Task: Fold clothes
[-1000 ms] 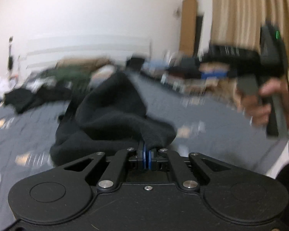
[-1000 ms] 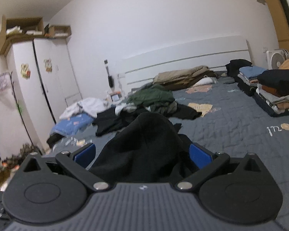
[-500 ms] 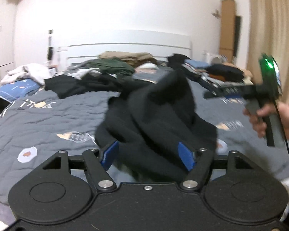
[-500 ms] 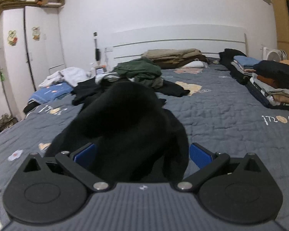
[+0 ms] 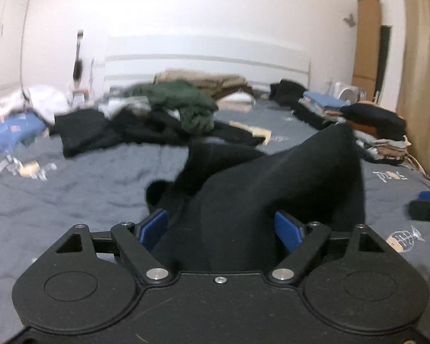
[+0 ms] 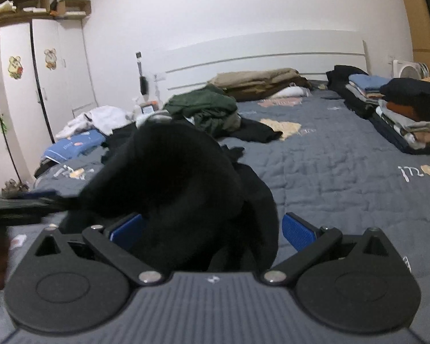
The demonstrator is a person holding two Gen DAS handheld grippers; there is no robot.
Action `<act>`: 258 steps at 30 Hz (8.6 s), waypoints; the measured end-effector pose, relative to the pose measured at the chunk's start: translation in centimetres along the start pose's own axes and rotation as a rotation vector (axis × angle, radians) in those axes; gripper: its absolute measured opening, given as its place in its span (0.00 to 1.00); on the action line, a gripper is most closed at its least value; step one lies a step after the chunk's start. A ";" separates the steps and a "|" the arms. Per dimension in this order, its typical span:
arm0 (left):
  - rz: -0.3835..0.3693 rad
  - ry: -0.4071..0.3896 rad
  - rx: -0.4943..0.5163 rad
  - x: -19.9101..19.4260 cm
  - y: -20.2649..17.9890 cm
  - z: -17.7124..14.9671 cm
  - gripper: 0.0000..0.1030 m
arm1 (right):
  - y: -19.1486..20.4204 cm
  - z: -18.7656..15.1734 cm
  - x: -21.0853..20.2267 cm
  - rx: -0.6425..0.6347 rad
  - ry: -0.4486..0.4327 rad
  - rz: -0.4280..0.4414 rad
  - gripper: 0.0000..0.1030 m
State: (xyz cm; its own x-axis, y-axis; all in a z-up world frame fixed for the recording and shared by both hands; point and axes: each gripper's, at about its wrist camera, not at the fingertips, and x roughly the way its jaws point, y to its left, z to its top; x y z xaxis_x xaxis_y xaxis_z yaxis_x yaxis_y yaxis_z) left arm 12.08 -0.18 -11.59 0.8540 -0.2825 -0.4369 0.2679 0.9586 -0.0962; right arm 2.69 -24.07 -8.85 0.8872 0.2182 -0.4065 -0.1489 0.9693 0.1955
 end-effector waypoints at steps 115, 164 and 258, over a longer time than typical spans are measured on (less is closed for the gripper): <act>-0.381 -0.013 0.383 -17.3 -4.7 -6.7 0.81 | -0.8 -4.9 -3.6 0.657 0.096 0.213 0.11; -0.402 0.005 0.884 -9.6 -11.2 -4.2 0.41 | -12.1 -6.4 -14.0 0.755 -0.214 0.009 0.10; -0.656 0.045 0.768 -12.1 -14.6 0.1 0.58 | -11.2 -7.9 -9.1 0.382 0.208 -0.163 0.14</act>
State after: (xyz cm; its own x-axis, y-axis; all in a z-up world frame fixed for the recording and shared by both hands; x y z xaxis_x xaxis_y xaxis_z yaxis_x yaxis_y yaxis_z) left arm -2.12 -10.77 -4.81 0.4220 -0.7288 -0.5392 0.9065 0.3281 0.2658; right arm -7.16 -36.03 -14.40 0.7734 0.1225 -0.6220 0.1913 0.8904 0.4131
